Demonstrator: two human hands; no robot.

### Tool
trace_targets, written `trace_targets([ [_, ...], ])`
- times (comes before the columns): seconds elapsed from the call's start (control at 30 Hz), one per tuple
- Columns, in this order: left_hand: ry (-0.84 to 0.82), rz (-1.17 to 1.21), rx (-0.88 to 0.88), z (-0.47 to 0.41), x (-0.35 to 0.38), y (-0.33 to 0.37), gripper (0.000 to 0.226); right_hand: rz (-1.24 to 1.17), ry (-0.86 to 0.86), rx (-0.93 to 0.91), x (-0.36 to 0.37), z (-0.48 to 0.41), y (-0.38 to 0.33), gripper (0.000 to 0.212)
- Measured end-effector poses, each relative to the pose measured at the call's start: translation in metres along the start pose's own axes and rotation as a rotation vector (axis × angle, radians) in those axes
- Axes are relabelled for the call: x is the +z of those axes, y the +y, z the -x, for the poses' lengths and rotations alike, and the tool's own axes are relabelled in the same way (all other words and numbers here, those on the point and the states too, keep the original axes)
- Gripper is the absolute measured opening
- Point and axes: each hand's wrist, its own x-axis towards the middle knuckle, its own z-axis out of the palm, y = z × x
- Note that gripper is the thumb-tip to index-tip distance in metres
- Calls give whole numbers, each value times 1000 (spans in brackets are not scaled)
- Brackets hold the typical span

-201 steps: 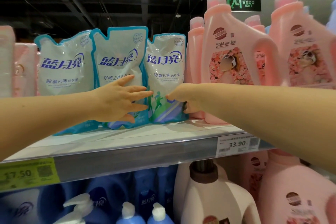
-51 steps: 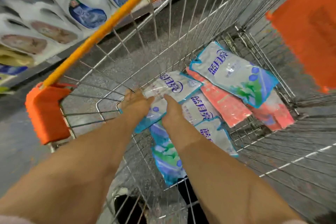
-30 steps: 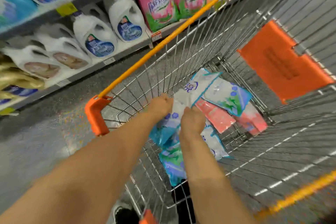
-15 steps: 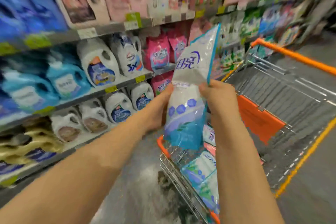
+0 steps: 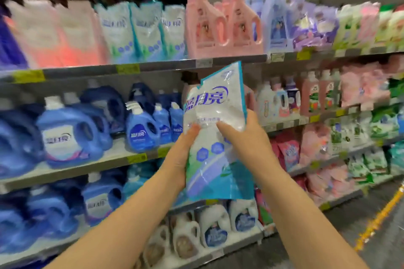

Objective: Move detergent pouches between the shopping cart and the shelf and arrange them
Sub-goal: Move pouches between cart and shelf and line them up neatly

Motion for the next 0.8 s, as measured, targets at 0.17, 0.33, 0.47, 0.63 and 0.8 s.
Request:
trace_targets([
  [0.17,122,-105,337,-47,-29,84,72,-97,-164,-161,55,-68,-21,73],
  [0.33,253,-420,744,-99,-37,170,30,-117,-259,-222,100,-158,-45,97],
  [0.47,233,-607,903,-135,-45,224,47,-233,-304,-381,142,-235,-63,104],
  [0.63,187,-599,884,-200,-54,288,48,-293,-359,-472,174,-333,-85,88],
  [0.8,81,-628,908,-283,-68,348,15,-193,-306,-601,197,-422,-107,79],
])
